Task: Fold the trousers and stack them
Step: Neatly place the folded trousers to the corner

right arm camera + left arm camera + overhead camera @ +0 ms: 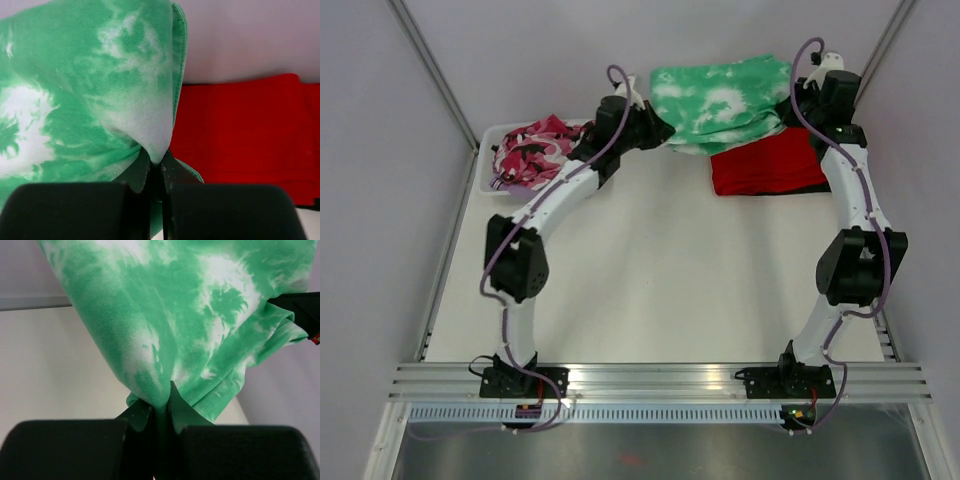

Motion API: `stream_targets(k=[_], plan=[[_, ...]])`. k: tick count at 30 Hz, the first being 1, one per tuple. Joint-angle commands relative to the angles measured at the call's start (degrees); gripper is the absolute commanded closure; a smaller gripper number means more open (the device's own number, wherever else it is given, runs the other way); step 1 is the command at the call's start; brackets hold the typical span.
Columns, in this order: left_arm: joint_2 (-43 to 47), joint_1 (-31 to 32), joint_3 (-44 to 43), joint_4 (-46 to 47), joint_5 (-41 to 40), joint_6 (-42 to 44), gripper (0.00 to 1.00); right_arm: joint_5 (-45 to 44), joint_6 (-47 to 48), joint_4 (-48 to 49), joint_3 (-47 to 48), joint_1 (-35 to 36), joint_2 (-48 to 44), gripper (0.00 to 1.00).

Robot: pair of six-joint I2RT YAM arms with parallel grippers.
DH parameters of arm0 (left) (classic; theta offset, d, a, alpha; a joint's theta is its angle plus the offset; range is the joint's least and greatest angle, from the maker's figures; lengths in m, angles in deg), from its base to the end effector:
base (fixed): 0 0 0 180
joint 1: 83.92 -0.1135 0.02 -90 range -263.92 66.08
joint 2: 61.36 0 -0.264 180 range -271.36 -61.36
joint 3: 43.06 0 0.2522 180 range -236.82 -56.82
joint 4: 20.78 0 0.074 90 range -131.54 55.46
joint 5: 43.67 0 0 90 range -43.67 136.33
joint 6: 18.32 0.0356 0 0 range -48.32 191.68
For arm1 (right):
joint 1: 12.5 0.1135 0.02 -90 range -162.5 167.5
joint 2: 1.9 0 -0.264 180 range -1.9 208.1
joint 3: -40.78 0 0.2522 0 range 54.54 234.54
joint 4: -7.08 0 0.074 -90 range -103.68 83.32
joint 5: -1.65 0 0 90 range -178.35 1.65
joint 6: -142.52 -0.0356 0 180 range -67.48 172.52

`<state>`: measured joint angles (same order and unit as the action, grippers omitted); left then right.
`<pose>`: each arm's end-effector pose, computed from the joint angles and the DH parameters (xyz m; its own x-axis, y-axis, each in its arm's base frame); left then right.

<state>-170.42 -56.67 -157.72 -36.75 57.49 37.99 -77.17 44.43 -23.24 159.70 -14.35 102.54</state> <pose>0.4097 -0.2187 0.3680 -0.4762 -0.3669 -0.7991 0.4258 0.6989 -0.5746 0.4348 -0.0071 0.4025 -0.2919 0.1476 -0.9450 -0.1148 0.9755 0.1878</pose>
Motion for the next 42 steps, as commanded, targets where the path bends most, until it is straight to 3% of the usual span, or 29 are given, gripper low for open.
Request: stream_targets(k=[1, 4, 8, 11, 18, 29, 30, 31, 33, 34, 35, 36, 37, 42], plan=[[-17.3, 4.0, -16.4, -2.6, -4.5, -1.6, 0.98, 2.0, 1.4, 2.5, 4.3, -9.6, 5.5, 1.0], [-27.5, 5.7, -31.4, -1.5, -6.3, -4.5, 0.98, 4.3, 2.1, 4.1, 7.9, -13.4, 10.6, 1.0], [-39.6, 6.4, -36.9, 10.6, -8.5, -14.6, 0.98, 5.9, 5.5, 3.3, 14.1, -16.3, 18.8, 1.0], [-45.1, 7.2, -41.7, 13.2, -12.5, -14.8, 0.98, 6.0, 5.4, 4.9, 14.7, -18.6, 22.0, 1.0], [-51.5, 7.2, -42.5, 17.6, -14.9, -19.7, 0.98, 9.6, 3.6, 12.2, 10.4, -24.4, 25.5, 1.0], [-53.8, 8.4, -44.5, 22.1, -17.9, -20.5, 0.98, 9.3, 4.0, 10.1, 18.5, -26.1, 30.5, 1.0], [-53.9, 8.4, -44.5, 21.0, -18.1, -20.4, 0.93, 9.0, 3.8, 10.0, 18.5, -26.1, 30.5, 0.99], [-53.9, 8.4, -44.6, 20.2, -17.8, -20.1, 0.67, 8.4, 3.5, 9.1, 18.8, -26.1, 30.2, 0.73], [-52.6, 7.9, -44.4, 18.1, -15.7, -17.9, 0.45, 7.4, 3.3, 7.7, 19.5, -26.0, 29.5, 0.42], [-51.5, 7.9, -44.4, 16.1, -14.3, -16.5, 0.31, 7.4, 3.2, 7.0, 19.8, -25.9, 27.8, 0.21], [-48.2, 7.9, -42.9, 14.3, -13.9, -12.9, 0.24, 7.6, 3.3, 5.2, 20.8, -25.8, 27.0, 0.14], [-45.9, 7.8, -41.4, 10.6, -14.2, -11.3, 0.07, 8.5, 4.1, 4.3, 21.0, -25.2, 25.6, 0.12], [-43.5, 7.6, -39.7, 8.2, -14.8, -10.1, 0.01, 10.1, 4.6, 2.9, 21.0, -24.9, 22.4, 0.09], [-23.2, 3.9, -27.7, -4.2, -11.8, -1.7, 0.0, 13.7, 8.1, -2.6, 18.2, -18.7, 10.2, 0.02]])
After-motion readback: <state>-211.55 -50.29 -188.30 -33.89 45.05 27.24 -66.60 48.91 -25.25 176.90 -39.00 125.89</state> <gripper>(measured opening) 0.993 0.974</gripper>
